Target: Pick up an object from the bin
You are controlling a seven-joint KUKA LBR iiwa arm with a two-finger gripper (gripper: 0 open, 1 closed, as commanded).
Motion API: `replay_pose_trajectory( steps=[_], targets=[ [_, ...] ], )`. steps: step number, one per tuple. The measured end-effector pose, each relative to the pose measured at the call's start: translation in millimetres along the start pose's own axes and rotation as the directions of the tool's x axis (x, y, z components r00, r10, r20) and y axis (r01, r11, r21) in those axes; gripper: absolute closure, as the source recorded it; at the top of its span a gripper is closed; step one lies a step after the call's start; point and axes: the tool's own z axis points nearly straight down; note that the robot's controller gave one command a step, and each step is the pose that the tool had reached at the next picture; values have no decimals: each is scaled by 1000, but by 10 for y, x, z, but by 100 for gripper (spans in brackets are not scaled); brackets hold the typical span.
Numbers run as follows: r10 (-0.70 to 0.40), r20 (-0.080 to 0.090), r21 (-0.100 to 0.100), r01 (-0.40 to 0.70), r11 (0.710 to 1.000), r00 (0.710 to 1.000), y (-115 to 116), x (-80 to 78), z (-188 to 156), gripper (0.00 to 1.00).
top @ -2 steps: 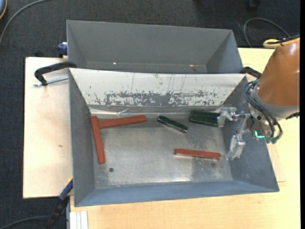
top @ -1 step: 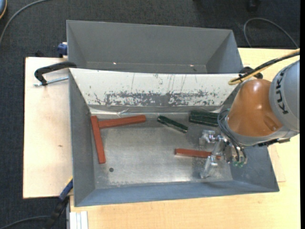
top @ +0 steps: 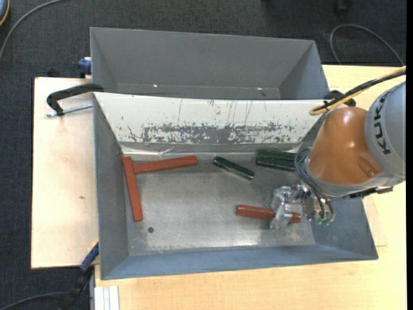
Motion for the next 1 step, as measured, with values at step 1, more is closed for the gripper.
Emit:
replay_pose_trajectory(
  steps=[1],
  targets=[
    [-61,8,1,61,998,998,130,-218,-1496,100]
  ],
)
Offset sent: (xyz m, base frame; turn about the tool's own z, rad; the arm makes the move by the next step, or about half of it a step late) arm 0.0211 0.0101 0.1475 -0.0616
